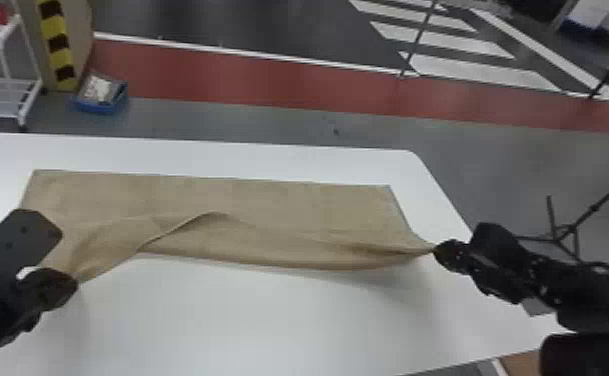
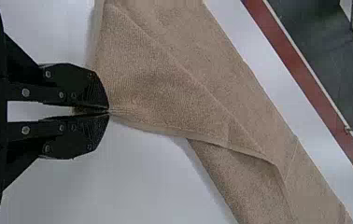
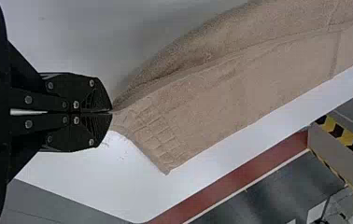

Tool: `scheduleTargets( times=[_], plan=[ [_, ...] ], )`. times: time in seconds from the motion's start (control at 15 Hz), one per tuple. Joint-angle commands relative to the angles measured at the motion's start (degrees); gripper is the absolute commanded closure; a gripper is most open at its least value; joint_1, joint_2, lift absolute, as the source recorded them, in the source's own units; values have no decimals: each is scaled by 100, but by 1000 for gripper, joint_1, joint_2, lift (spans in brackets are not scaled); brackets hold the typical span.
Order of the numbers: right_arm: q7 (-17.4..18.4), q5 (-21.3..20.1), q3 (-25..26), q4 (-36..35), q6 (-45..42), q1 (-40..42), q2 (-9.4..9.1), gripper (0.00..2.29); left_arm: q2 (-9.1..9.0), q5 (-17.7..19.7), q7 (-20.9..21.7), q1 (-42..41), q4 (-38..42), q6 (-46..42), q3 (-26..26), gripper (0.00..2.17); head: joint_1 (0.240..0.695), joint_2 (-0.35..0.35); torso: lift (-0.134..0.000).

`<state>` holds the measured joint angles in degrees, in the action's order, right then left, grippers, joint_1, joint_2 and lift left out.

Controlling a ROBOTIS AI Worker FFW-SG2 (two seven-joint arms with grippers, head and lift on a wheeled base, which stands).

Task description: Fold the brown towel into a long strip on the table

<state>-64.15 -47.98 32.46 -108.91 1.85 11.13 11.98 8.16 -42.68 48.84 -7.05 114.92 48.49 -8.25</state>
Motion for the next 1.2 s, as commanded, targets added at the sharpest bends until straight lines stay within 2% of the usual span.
scheduleTargets(
  times=[0.0,0.33,0.4,0.6,1.0,1.13],
  plan=[
    [-1,52,112,72,-13,-93,15,1474,28,6,310,-77,417,122,245,1291,695,-312,-123],
    [-106,386,455,186,-13,-260,103,1474,98,41,1839,-279,1499,105,1088,1291,695,-320,-123],
    [-106,456,490,212,4,-278,138,1474,133,-3,2200,-297,1613,122,1123,1291,695,-325,-123],
    [-159,492,630,388,4,-445,217,1474,177,-126,2903,-367,1868,122,1352,1291,695,-345,-123],
    [-168,421,613,994,39,-964,481,1474,151,-21,2876,-103,1833,140,1686,1291,695,-348,-123],
    [-414,421,551,1135,74,-1218,534,1474,133,-12,2788,72,1674,228,1624,1291,695,-340,-123]
  ],
)
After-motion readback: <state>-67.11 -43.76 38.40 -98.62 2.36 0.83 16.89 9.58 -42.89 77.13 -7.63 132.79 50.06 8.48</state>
